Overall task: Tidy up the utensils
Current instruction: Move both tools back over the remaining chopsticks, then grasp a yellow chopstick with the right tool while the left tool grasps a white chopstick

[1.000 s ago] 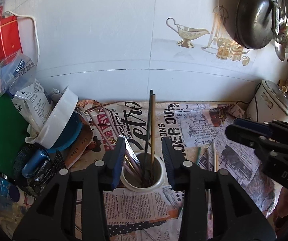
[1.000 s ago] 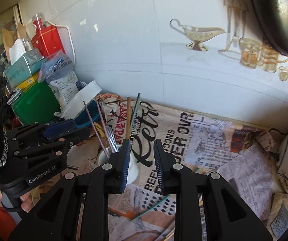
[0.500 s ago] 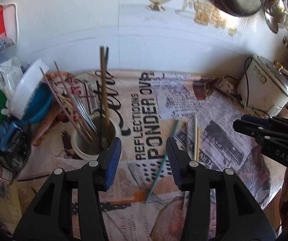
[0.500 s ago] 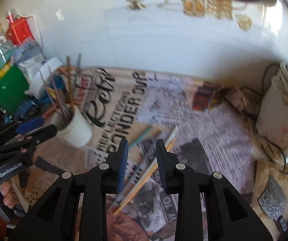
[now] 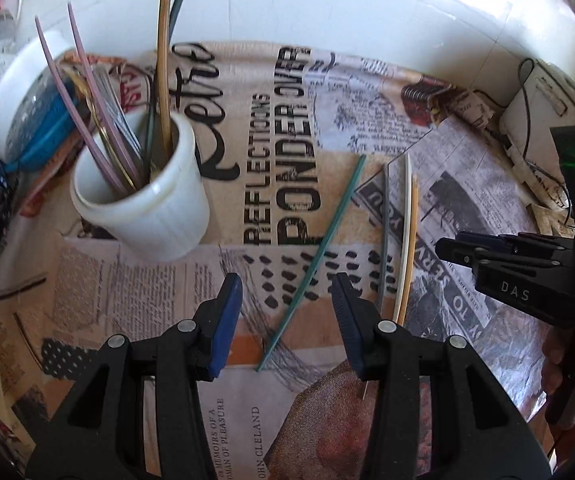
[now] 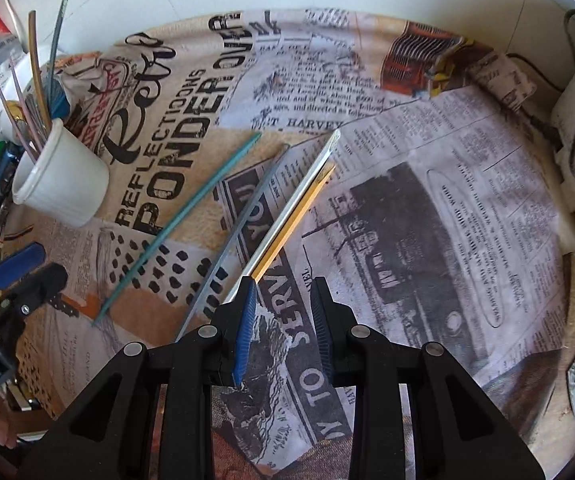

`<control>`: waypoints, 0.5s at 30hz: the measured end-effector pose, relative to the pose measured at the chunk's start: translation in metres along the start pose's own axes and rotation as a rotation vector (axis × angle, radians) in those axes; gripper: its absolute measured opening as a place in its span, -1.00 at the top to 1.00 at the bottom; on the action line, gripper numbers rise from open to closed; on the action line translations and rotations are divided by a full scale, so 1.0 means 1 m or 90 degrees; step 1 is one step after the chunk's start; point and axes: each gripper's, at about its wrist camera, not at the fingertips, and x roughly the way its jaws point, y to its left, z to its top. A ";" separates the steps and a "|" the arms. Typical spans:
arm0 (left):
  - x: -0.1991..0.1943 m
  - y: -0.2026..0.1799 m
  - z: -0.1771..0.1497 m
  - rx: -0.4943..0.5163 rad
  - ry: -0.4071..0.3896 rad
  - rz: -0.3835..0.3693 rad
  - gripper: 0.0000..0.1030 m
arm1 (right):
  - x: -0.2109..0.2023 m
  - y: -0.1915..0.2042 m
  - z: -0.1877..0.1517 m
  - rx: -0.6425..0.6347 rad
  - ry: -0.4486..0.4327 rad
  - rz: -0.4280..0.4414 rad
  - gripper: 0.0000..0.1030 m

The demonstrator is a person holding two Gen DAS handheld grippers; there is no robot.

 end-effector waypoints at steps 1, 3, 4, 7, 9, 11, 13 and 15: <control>0.003 0.000 -0.003 -0.004 0.005 0.000 0.12 | 0.003 0.000 0.000 -0.001 0.005 0.004 0.51; 0.008 -0.001 -0.007 -0.008 0.011 0.001 0.12 | 0.009 0.002 0.002 -0.003 0.010 0.009 0.51; 0.010 -0.001 -0.009 -0.009 0.014 0.003 0.12 | 0.012 0.003 0.003 -0.004 0.011 0.010 0.51; 0.014 -0.003 -0.014 -0.007 0.020 0.008 0.12 | 0.018 0.005 0.003 -0.010 0.010 0.000 0.51; 0.015 -0.003 -0.016 -0.007 0.021 0.009 0.12 | 0.022 0.007 0.003 -0.017 0.011 -0.010 0.51; 0.015 -0.003 -0.018 -0.008 0.021 0.009 0.12 | 0.026 0.006 0.002 -0.017 0.014 -0.008 0.50; 0.014 -0.002 -0.017 -0.009 0.020 0.011 0.12 | 0.026 0.004 0.003 -0.009 0.010 -0.006 0.50; 0.013 -0.001 -0.017 -0.012 0.020 0.011 0.12 | 0.027 0.004 0.004 -0.010 0.012 -0.005 0.50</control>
